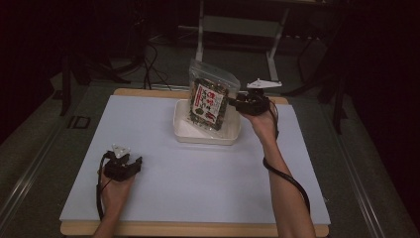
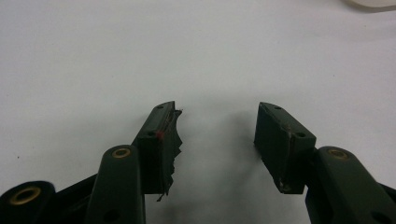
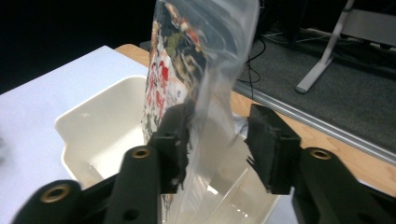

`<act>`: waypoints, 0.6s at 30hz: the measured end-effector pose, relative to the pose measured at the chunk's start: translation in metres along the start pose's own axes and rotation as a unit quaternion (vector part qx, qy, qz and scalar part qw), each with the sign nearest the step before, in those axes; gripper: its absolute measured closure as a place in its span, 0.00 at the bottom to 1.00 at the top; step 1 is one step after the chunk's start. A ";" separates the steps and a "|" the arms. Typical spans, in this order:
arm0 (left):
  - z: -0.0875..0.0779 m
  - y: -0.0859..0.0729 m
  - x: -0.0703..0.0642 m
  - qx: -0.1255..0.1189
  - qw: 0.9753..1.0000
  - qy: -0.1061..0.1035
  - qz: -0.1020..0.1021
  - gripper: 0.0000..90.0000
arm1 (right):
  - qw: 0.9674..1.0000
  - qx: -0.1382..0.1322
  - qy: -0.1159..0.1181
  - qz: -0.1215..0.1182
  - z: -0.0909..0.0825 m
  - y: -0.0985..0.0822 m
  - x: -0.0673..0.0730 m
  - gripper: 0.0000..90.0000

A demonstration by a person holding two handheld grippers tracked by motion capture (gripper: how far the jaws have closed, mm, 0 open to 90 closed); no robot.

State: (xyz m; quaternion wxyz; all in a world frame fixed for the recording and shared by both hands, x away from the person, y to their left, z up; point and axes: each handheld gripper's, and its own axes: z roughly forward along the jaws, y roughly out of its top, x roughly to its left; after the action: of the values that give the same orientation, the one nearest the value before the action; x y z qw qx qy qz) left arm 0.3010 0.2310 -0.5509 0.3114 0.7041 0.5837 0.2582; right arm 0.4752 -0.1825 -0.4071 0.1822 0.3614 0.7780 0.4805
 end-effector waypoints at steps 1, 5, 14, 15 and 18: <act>0.000 0.000 0.000 0.000 1.000 0.000 0.000 0.54 | 1.000 0.001 0.003 0.004 0.000 -0.002 -0.001 0.57; 0.000 0.000 0.000 0.000 1.000 0.001 0.000 0.54 | 1.000 0.000 0.003 0.009 -0.001 -0.005 -0.003 0.53; 0.000 0.000 0.000 -0.003 1.000 0.002 -0.004 0.54 | 1.000 -0.001 0.007 0.005 -0.013 -0.006 -0.002 0.46; 0.000 0.000 0.000 -0.003 1.000 0.002 -0.004 0.54 | 1.000 -0.001 0.007 0.005 -0.013 -0.006 -0.002 0.46; 0.000 0.000 -0.001 -0.003 1.000 0.003 -0.004 0.54 | 1.000 -0.001 0.007 0.001 -0.018 -0.006 -0.001 0.46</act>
State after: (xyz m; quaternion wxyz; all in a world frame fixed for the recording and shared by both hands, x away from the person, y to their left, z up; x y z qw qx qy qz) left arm 0.3006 0.2305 -0.5509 0.3127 0.7005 0.5864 0.2603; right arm 0.4623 -0.1961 -0.4036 0.1769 0.3588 0.7784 0.4837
